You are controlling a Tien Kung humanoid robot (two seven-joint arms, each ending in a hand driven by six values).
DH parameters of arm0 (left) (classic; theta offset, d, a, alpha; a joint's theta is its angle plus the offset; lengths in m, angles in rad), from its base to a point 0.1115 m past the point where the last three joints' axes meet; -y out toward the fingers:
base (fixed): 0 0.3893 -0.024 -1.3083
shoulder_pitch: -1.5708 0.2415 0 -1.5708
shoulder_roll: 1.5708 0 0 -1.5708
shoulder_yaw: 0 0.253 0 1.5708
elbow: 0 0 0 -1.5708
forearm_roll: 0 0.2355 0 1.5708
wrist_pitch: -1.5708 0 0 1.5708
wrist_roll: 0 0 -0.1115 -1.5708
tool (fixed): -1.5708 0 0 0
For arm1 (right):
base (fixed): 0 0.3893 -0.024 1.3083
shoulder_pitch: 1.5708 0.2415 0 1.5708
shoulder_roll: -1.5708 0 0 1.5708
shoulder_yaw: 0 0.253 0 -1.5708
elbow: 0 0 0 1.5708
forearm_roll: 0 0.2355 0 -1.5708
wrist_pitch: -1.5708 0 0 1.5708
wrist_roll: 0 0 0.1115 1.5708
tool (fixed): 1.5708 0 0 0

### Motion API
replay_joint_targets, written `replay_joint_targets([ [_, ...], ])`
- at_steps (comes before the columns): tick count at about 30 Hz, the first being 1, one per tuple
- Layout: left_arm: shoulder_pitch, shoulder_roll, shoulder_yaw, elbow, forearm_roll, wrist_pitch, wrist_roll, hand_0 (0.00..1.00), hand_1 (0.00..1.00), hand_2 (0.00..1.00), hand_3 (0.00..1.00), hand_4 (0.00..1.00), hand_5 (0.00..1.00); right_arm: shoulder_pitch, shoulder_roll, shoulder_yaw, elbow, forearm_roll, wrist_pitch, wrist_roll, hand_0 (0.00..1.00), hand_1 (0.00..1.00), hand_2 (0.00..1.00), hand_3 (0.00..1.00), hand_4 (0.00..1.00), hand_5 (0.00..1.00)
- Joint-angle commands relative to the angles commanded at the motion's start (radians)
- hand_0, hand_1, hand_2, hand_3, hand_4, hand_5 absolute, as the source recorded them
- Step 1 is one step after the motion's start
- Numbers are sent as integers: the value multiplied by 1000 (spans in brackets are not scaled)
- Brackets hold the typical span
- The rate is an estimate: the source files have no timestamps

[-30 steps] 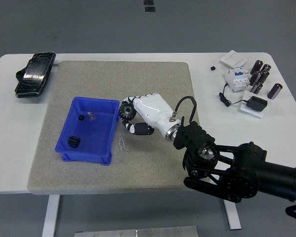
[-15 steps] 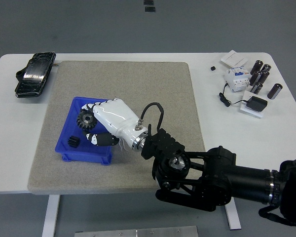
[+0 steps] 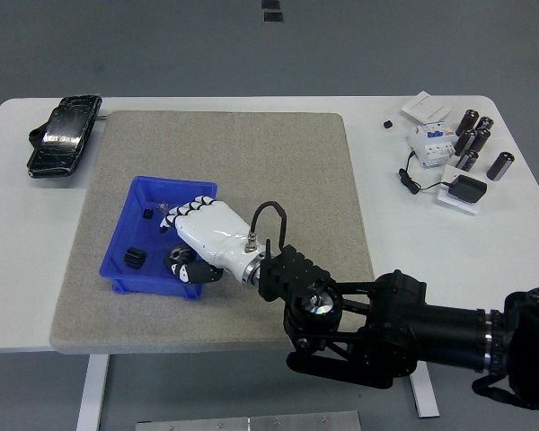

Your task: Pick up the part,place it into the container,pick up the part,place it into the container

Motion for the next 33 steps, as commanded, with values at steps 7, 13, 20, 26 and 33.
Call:
replay_joint_targets([
  [7,0,-1,3,1,-3,0,-2,680,638,605,585,621,300,-7,0,27,12,16,-13,11,902,903,900,867,839,561],
  [13,2,-3,9,2,-11,0,-7,681,637,605,584,621,301,-46,-43,137,94,109,-86,64,896,903,895,867,869,585],
  [20,8,-7,20,5,-27,-1,-15,681,637,605,584,620,300,-146,-152,322,174,257,-173,168,861,854,858,837,866,582],
  [26,16,-11,29,7,-38,-2,-20,681,637,603,584,619,296,-264,-250,501,168,414,-201,296,818,817,824,795,862,587],
  [33,22,-15,71,18,-80,-9,-50,681,636,603,584,619,294,-422,-325,703,158,637,-176,458,776,792,786,767,858,589],
])
